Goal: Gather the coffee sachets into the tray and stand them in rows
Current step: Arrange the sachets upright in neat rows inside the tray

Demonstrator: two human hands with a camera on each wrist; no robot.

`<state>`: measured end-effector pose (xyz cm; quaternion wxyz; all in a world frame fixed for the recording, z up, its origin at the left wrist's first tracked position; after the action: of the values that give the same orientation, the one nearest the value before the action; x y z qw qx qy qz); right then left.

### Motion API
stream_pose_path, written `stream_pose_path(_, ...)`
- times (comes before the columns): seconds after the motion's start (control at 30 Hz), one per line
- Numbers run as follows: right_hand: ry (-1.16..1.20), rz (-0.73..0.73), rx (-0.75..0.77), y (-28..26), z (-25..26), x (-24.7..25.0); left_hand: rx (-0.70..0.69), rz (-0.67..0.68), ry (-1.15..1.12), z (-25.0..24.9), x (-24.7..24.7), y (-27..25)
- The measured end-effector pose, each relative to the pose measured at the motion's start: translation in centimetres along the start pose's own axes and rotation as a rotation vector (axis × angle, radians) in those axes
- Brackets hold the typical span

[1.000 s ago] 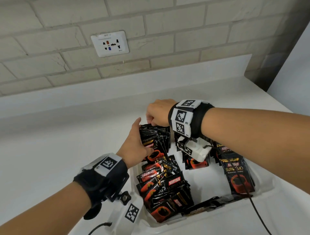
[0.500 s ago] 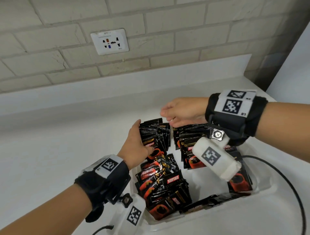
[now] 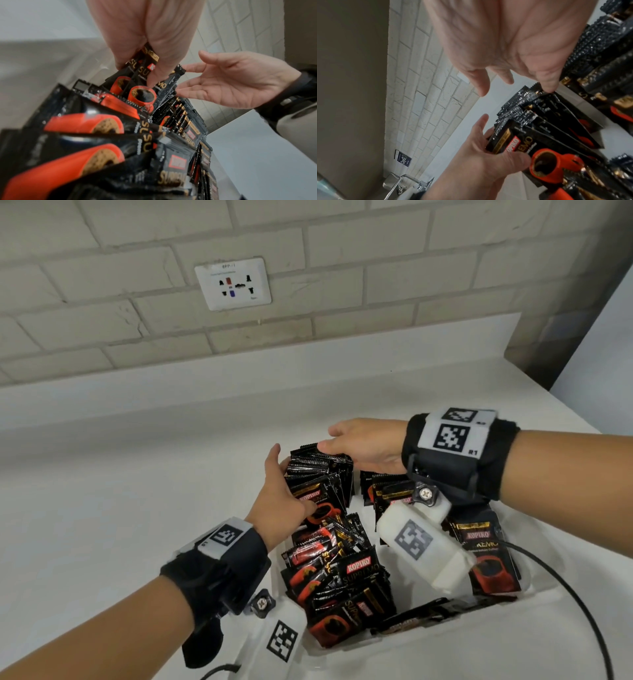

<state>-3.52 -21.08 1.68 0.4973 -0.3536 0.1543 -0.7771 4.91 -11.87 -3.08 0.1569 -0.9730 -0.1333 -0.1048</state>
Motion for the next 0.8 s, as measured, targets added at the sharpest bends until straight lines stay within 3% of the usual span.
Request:
stream_pose_path(0.3, 0.178, -0.159, 0.012, 1.6, -1.1, -0.9, 0.003, 0.004, -0.057, -0.1, -0.4, 0.0)
stream_pose_path(0.8, 0.263, -0.104, 0.018, 1.9, -2.1, -2.4, 0.001, -0.022, -0.141, 0.2, -0.8, 0.0)
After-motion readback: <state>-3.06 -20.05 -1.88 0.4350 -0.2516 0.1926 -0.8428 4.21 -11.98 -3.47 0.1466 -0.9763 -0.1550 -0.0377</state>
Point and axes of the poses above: each hand's wrist, its own y-axis towards the middle knuckle, its own x-axis out of the back of the hand, z = x × y, the point moved 5 cm from there along y, towards the middle knuckle, and after that the axes turned 7 degrees about z, right-handed, at the moved point
